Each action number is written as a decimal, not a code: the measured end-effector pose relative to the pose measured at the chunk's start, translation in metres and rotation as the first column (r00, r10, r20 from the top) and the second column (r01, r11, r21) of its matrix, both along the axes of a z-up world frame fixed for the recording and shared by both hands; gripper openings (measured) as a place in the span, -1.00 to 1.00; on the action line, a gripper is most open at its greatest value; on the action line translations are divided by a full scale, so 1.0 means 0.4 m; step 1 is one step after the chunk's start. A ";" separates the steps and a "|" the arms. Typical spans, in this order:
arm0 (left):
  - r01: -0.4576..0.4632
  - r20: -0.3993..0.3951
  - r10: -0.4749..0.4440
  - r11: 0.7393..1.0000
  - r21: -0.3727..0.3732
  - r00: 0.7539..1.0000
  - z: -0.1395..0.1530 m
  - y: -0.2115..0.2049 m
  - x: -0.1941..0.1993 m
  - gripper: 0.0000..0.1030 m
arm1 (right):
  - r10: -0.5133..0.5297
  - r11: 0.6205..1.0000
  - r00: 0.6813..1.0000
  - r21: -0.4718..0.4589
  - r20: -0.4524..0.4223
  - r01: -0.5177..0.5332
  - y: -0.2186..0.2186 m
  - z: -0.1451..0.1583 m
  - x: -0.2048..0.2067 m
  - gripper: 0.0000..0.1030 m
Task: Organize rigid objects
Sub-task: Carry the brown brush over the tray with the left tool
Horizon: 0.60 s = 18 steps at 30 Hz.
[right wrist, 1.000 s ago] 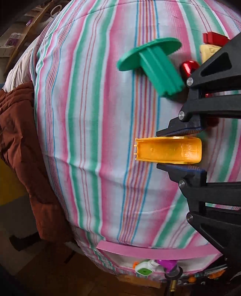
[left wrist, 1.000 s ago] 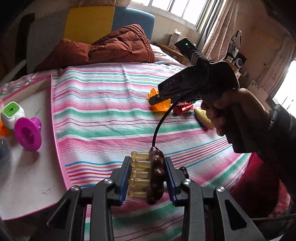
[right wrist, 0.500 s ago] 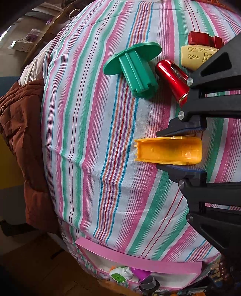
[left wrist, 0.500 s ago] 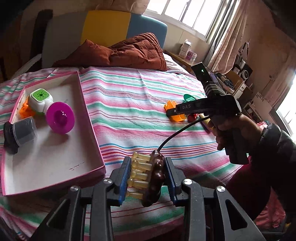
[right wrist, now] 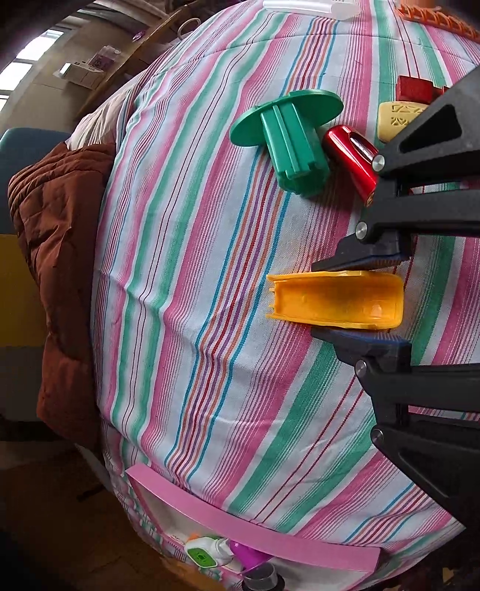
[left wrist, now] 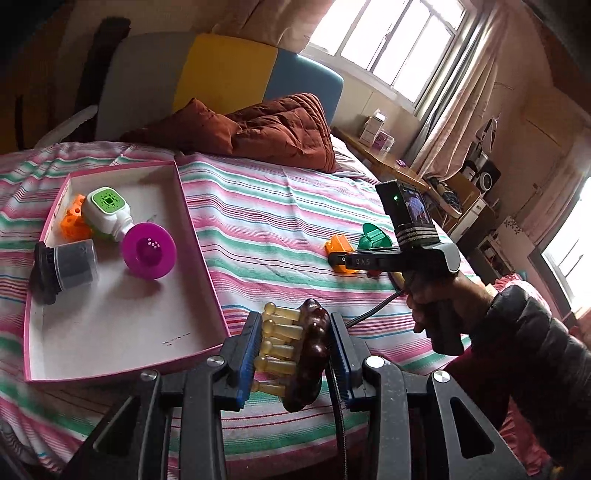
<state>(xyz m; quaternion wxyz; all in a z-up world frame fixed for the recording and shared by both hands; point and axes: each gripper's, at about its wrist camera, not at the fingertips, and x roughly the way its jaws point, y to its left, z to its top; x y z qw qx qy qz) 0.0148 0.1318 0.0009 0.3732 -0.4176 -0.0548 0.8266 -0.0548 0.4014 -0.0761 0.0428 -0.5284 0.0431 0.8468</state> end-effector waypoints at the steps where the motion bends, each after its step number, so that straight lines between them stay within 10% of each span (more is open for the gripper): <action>1: 0.010 0.038 -0.012 0.999 0.041 0.999 0.000 -0.006 -0.008 -0.30 | 0.002 1.000 1.000 0.000 -0.001 -0.002 0.003 -0.001 -0.002 -0.50; 18: 0.097 0.200 -0.151 0.962 0.256 0.968 0.018 -0.022 -0.048 -0.30 | 0.011 1.000 1.000 0.013 -0.004 -0.011 0.007 0.005 0.007 -0.50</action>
